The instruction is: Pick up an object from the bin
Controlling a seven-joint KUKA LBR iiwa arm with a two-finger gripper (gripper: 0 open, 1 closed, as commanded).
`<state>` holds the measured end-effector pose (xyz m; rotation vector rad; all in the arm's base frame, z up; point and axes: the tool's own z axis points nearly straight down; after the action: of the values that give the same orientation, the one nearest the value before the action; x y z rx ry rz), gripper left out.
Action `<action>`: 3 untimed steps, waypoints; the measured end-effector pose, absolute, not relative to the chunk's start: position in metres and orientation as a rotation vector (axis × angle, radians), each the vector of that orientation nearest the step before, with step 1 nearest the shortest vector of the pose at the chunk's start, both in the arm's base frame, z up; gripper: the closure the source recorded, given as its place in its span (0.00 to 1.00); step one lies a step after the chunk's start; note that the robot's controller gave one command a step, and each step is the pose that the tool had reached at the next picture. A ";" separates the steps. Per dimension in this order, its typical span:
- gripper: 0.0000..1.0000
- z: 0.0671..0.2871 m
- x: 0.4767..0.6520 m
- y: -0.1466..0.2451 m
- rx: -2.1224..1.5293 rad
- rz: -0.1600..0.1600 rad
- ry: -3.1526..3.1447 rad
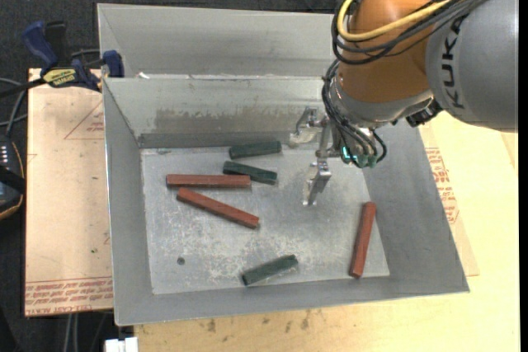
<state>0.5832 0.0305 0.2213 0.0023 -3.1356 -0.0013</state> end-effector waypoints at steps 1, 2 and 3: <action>0.00 0.225 0.585 0.030 0.001 -0.002 -3.143; 0.00 0.220 0.591 0.032 0.014 -0.002 -3.149; 0.00 0.186 0.596 0.041 0.020 -0.002 -3.137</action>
Offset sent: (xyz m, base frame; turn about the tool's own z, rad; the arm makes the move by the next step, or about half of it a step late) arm 0.0731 0.0331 -0.1190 -0.1384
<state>0.5961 0.0413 0.1863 0.0196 -3.1368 -0.0015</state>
